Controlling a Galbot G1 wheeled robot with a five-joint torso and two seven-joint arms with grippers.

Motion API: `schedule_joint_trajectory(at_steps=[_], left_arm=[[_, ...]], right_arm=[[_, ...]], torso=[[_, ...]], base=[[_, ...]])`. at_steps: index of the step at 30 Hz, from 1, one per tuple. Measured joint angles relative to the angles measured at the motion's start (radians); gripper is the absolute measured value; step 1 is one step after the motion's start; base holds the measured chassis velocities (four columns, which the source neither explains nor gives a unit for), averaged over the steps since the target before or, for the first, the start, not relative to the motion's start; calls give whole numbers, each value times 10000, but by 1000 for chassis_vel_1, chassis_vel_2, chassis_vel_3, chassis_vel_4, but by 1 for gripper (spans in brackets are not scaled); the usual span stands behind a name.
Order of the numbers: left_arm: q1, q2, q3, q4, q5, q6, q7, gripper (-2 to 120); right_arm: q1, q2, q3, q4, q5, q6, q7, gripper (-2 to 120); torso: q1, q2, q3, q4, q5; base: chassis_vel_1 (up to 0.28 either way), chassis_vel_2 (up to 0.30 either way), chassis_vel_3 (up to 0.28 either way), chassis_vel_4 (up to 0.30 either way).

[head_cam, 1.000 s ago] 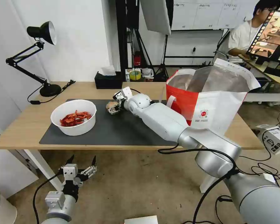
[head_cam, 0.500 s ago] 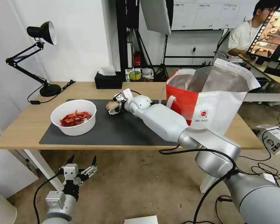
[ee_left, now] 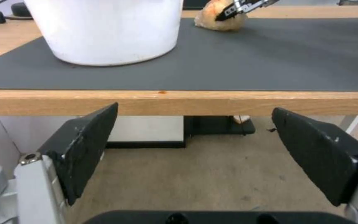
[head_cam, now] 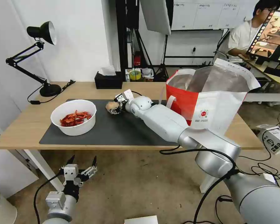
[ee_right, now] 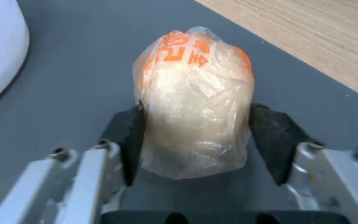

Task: Pick up the trash from the table and place it into the takeout bag.

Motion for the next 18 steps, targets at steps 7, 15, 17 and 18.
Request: schedule_joint_trajectory(at_steps=[7, 15, 17, 18], left_arm=[[57, -48, 5, 0, 20, -40, -1, 100], [62, -4, -10, -21, 23, -43, 0, 100], [71, -7, -13, -30, 24, -43, 0, 100], [76, -8, -17, -35, 24, -42, 0, 100]], right_arm=[[-32, -7, 5, 142, -12, -12, 59, 24], [-224, -28, 254, 225, -2, -83, 266, 2], [-265, -34, 326, 270, -4, -94, 315, 2], [-290, -38, 363, 300, -6, -100, 344, 2]], torso=[[0, 0, 0, 1, 0], [0, 0, 0, 0, 0], [0, 0, 0, 0, 0], [1, 0, 0, 0, 0]], base=[[0, 0, 0, 0], [0, 0, 0, 0], [0, 0, 0, 0], [0, 0, 0, 0]])
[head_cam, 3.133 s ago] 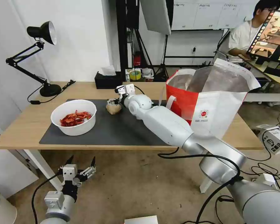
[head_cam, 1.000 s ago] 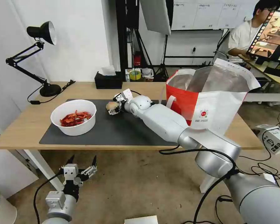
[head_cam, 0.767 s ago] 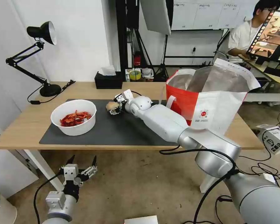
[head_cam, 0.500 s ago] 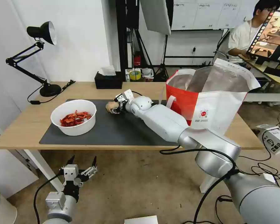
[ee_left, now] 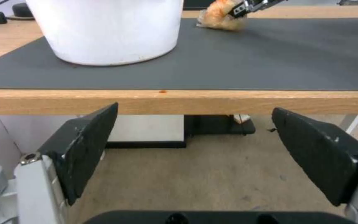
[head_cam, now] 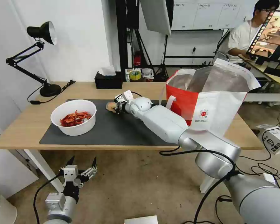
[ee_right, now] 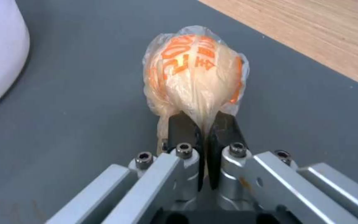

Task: Pick up the trash from the table and place it into the takeout bag.

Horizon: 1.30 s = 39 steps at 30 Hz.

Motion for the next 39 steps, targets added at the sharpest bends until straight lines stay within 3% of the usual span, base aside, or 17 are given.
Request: schedule_joint_trajectory(at_steps=[7, 15, 19, 26, 34, 39], left_arm=[[28, -22, -7, -70, 10, -1, -9, 100], [98, -85, 28, -171, 169, -2, -19, 100], [174, -103, 32, -235, 210, -1, -26, 100], [347, -176, 64, -382, 364, -2, -27, 100], [519, -330, 80, -548, 502, -4, -26, 100], [546, -350, 77, -584, 511, -4, -25, 100]], right_arm=[[-185, -326, 227, 908, 50, 30, 821, 2], [-744, -1400, 193, 2976, 248, 126, 1882, 2], [-1267, -2115, 194, 4171, 291, 282, 2646, 2], [-2610, -3217, 337, 6743, 540, 1070, 4859, 2], [-3317, -3777, 319, 8806, 813, 1377, 6149, 2], [-3356, -3831, 319, 9032, 827, 1412, 6284, 2]], torso=[[0, 0, 0, 1, 0], [0, 0, 0, 1, 0], [0, 0, -1, -1, -1], [-1, 0, -1, 0, -1], [-2, 0, -1, 1, 0], [-2, 0, -1, 1, 0]], base=[[0, 0, 0, 0], [0, 0, 0, 0], [0, 0, 0, 0], [0, 0, 0, 0], [0, 0, 0, 0], [0, 0, 0, 0]])
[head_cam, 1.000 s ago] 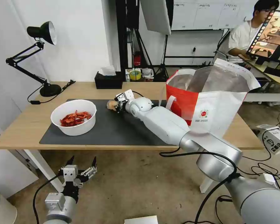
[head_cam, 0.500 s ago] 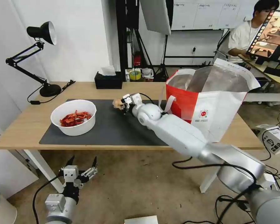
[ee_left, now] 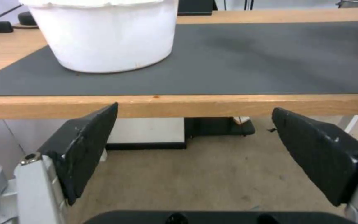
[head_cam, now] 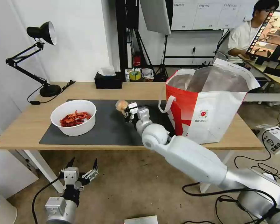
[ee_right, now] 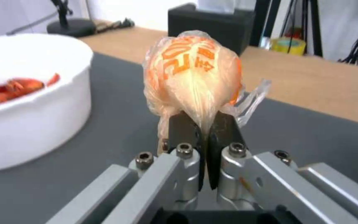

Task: Pick up the trash from the table and place it into the takeout bag.

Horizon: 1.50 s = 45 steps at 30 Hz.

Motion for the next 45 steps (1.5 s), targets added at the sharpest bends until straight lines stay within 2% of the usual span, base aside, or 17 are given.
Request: schedule_joint_trajectory(at_steps=[5, 7, 9, 12, 16, 21, 24, 33, 45], left_arm=[[113, -25, -23, -59, 43, -41, 5, 100], [234, -63, -55, -95, 101, -132, 4, 100], [253, -71, -59, -113, 114, -151, 4, 100], [268, -72, -87, -152, 163, -167, 0, 100], [216, -32, -80, -155, 179, -167, -8, 100], [171, -82, 25, -103, 326, -166, -7, 100], [110, -130, 141, -29, 431, -158, -4, 100], [54, -95, 189, 35, 440, -138, -3, 100], [-19, -12, 208, 102, 420, -122, -4, 100]], right_arm=[[-75, -237, 86, 724, 41, 110, 431, 2], [-246, -590, 434, 1483, -3, 326, 520, 2], [-305, -697, 553, 1686, -52, 372, 541, 2], [-647, -1324, 1202, 2514, -629, 748, 660, 2], [-1135, -1720, 1965, 3055, -1505, 1240, 1101, 2], [-1631, -1903, 2689, 3304, -2616, 1843, 1516, 0], [-2010, -2157, 3335, 3352, -3311, 2313, 2304, 0], [-2108, -2309, 3766, 3061, -3187, 2385, 3226, 0], [-2131, -2305, 3861, 2995, -2802, 2183, 3442, 1]], torso=[[0, 0, 0, 1, 1], [1, 1, 0, 1, -2], [0, 1, 0, 0, -1], [1, 0, 1, -1, 1], [1, 0, 0, -1, 1], [2, 0, 1, -2, 1], [2, 0, 1, -2, 0], [2, 0, 1, 0, 0], [2, 0, 1, 0, -1]], base=[[0, 0, 0, 0], [0, 0, 0, 0], [0, 0, 0, 0], [0, 0, 0, 0], [0, 0, 0, 0], [0, 0, 0, 0], [0, 0, 0, 0], [0, 0, 0, 0], [0, 0, 0, 0]])
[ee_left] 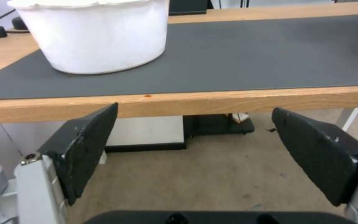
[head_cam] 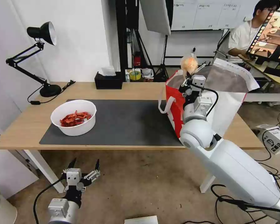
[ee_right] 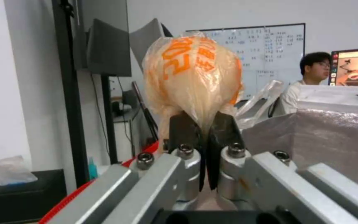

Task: Pick up the trash from the table and place it into the takeout bag.

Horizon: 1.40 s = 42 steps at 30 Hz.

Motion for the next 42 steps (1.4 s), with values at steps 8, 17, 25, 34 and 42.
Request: schedule_joint_trajectory(at_steps=[8, 17, 25, 34, 42], left_arm=[[-11, 29, 7, 1, -13, 20, 2, 100], [-19, 29, 51, -34, -10, 68, 3, 100], [-7, 44, 44, -62, -8, 86, 3, 100], [-7, 35, 26, -112, -9, 87, 3, 100], [-26, -6, 14, -179, -30, 88, -40, 100]], right_arm=[[6, -43, 22, 23, 77, -11, 2, 28], [37, -48, 25, -4, 76, -12, -3, 64], [67, -102, -8, -13, 80, -36, -37, 92], [226, -291, -38, 377, 372, -80, -125, 100], [-14, -1315, 288, 1571, 1684, 158, -2468, 100]], torso=[[0, 0, 0, 0, 0], [0, 0, 0, 0, 0], [0, 0, 0, 0, 0], [1, 0, 0, 0, 1], [2, -1, 1, 1, 3]], base=[[0, 0, 0, 0], [0, 0, 0, 0], [0, 0, 0, 0], [0, 0, 0, 0], [0, 0, 0, 0]])
